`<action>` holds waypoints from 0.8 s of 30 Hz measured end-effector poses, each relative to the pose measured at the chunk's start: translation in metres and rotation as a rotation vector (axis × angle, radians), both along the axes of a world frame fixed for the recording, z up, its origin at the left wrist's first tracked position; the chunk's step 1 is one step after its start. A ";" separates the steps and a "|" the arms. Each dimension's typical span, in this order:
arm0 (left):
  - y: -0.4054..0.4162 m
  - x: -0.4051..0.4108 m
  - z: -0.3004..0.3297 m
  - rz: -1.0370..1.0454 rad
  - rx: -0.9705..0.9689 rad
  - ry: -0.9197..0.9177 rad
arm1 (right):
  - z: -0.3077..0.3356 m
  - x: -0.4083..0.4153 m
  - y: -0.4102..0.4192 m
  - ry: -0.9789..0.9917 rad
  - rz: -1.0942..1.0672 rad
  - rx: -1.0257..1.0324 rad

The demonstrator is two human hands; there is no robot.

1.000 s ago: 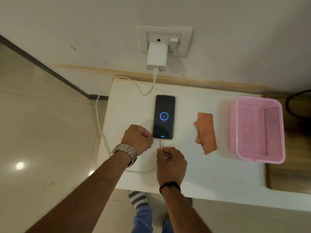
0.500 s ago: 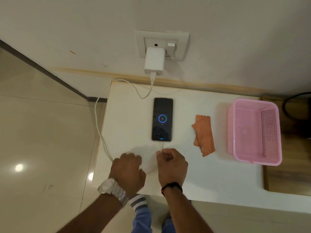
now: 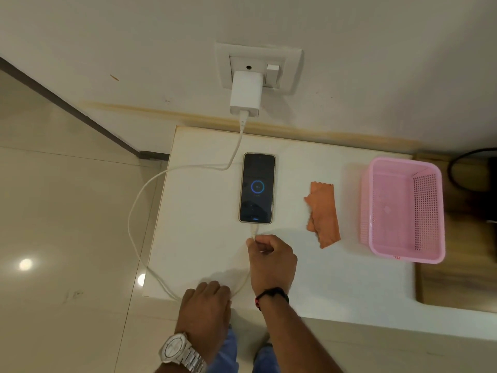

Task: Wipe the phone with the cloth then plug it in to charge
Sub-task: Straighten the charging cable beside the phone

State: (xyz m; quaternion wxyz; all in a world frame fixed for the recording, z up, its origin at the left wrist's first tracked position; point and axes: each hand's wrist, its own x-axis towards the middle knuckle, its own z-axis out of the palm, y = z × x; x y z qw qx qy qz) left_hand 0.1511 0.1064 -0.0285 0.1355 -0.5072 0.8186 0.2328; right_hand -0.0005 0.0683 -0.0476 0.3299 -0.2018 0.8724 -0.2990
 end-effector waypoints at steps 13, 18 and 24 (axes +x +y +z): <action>-0.001 0.001 -0.005 0.060 0.059 0.025 | -0.002 -0.002 0.002 -0.005 0.042 0.016; -0.013 0.006 -0.005 0.174 0.030 0.103 | 0.002 -0.003 0.004 -0.016 0.068 0.020; -0.024 0.001 -0.001 0.066 0.055 0.075 | 0.002 -0.006 0.003 -0.007 0.085 0.020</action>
